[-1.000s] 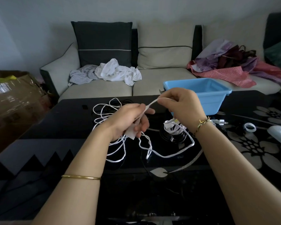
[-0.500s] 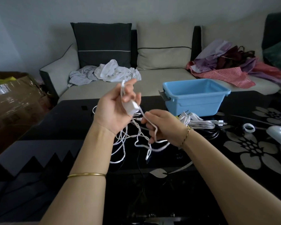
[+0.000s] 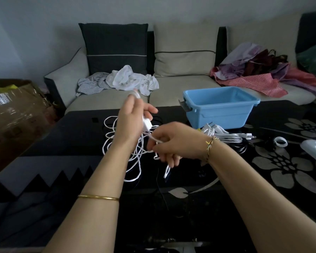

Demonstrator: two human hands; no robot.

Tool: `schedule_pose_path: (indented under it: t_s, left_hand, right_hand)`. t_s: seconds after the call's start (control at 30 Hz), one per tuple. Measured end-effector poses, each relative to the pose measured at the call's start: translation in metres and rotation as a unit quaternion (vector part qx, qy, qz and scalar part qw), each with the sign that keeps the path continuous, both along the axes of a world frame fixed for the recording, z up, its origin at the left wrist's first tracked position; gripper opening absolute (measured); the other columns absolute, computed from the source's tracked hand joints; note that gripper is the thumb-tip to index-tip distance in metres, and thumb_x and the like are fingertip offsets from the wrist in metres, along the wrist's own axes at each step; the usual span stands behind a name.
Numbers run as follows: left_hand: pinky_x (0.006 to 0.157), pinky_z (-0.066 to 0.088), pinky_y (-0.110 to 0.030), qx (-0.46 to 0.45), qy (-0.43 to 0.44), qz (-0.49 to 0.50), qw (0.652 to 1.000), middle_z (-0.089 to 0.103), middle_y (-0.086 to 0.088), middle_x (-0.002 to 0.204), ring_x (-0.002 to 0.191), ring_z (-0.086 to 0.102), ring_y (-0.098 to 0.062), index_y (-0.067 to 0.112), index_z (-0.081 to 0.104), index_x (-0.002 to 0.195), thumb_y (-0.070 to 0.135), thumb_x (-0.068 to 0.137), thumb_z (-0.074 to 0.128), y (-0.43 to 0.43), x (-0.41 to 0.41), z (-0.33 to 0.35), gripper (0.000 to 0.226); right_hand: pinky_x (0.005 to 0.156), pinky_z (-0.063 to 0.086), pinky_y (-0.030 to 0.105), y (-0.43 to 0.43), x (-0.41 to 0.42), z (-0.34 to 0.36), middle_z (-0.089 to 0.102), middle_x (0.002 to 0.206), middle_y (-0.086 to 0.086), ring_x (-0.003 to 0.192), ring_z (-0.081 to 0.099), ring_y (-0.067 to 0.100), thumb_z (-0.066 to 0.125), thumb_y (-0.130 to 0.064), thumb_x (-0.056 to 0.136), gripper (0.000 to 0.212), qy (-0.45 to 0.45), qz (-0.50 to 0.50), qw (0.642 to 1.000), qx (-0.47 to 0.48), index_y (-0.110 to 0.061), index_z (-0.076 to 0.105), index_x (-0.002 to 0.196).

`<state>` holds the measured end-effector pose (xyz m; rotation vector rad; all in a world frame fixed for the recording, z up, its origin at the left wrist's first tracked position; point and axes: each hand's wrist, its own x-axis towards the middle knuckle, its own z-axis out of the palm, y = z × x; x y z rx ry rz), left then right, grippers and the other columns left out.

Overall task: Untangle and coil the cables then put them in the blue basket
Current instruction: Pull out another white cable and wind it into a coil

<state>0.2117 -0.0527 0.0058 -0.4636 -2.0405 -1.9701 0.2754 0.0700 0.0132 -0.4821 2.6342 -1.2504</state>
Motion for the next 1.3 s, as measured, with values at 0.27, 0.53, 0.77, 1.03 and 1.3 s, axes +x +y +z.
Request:
schedule_pose_path:
  t_s: [0.27,0.53,0.77,1.03,1.3]
  left_hand:
    - [0.067,0.048,-0.039,-0.343,0.015,-0.064,0.937,0.062,-0.002,0.056,0.051,0.052,-0.020,0.013,0.043,0.077,0.020,0.101,0.032,0.004,0.006,-0.001,0.027]
    - [0.045,0.042,-0.025,-0.358,-0.077,-0.200,0.909,0.054,0.002,0.046,0.035,0.041,-0.010,0.000,0.057,0.088,0.031,0.099,0.047,0.001,0.019,0.009,0.034]
    - [0.037,0.029,-0.016,-0.073,-0.237,-0.306,0.919,0.033,0.005,0.040,0.034,0.029,-0.008,-0.002,0.064,0.101,0.031,0.099,0.040,-0.007,0.018,0.018,0.041]
    - [0.039,0.044,-0.017,0.413,-0.273,-0.396,0.773,0.045,0.006,0.044,0.036,0.040,-0.004,-0.012,0.060,0.106,0.027,0.095,0.040,-0.020,0.000,0.018,0.045]
    - [0.080,0.056,-0.054,0.398,-0.209,-0.257,0.855,0.063,-0.003,0.068,0.053,0.053,-0.007,0.003,0.053,0.094,0.024,0.105,0.031,-0.008,-0.001,0.013,0.033]
  right_hand:
    - [0.072,0.038,0.032,0.022,-0.012,-0.003,0.054,0.075,-0.008,0.093,0.047,0.020,0.058,-0.013,0.076,0.020,0.317,-0.297,0.889,0.147,-0.028,0.068,0.085]
    - [0.061,0.056,0.022,0.043,-0.029,-0.017,0.062,0.092,0.006,0.057,0.064,0.015,0.055,0.001,0.088,0.027,0.233,-0.339,0.897,-0.165,-0.015,0.069,0.105]
    - [0.039,0.033,0.014,0.050,-0.042,-0.047,0.059,0.067,0.002,0.045,0.039,0.007,0.049,0.005,0.090,0.029,0.047,-0.302,0.917,-0.255,-0.010,0.070,0.104]
    - [0.044,0.038,0.017,0.015,-0.032,-0.042,0.058,0.061,0.001,0.042,0.037,0.007,0.048,0.012,0.081,0.036,-0.065,-0.090,0.982,-0.155,-0.016,0.071,0.075]
    - [0.053,0.047,0.015,-0.007,-0.017,-0.030,0.066,0.076,0.013,0.055,0.061,0.014,0.051,0.002,0.085,0.020,-0.047,0.019,0.999,-0.004,-0.012,0.064,0.089]
